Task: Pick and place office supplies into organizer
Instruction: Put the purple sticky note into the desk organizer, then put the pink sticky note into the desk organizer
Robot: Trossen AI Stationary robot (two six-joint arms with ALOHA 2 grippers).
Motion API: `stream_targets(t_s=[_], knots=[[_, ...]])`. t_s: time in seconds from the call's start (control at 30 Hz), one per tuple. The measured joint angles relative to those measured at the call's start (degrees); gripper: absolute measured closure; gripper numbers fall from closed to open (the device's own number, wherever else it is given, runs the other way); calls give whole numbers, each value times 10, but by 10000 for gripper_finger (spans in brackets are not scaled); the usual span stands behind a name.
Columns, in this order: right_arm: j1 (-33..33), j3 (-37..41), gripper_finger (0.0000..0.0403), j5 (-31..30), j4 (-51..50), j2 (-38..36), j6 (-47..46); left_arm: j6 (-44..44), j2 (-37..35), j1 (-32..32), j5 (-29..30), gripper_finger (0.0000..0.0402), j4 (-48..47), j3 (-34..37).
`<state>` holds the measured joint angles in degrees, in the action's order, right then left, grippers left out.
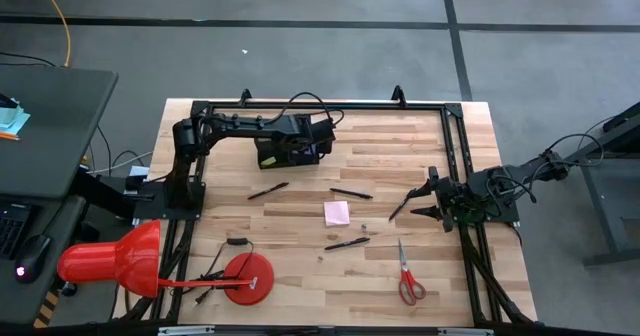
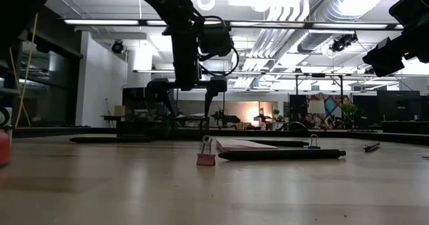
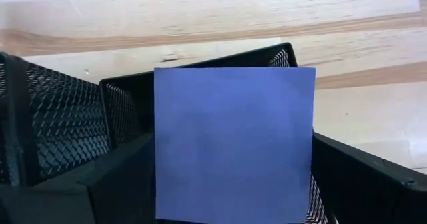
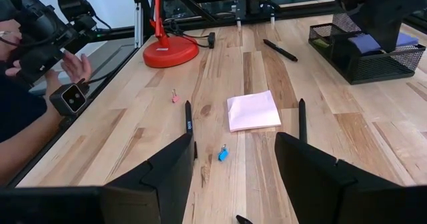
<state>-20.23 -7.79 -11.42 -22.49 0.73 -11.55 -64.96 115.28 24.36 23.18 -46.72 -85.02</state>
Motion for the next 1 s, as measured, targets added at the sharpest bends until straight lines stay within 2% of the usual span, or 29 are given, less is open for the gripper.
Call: stream_targets(t_s=[0.3, 0.53, 0.7, 0.83, 1.0], knots=[[0, 0, 196, 0, 0, 0, 0, 9, 0, 0, 0, 4, -2, 1], [0, 0, 196, 0, 0, 0, 0, 54, 0, -15, -5, 22, -35, -4], [0, 0, 196, 0, 0, 0, 0, 158, 0, -63, 0, 31, -32, -26], [0, 0, 197, 0, 0, 0, 0, 196, 0, -111, 60, 30, -47, -55], [0, 0, 196, 0, 0, 0, 0, 276, 0, -170, 55, 32, -46, -82]])
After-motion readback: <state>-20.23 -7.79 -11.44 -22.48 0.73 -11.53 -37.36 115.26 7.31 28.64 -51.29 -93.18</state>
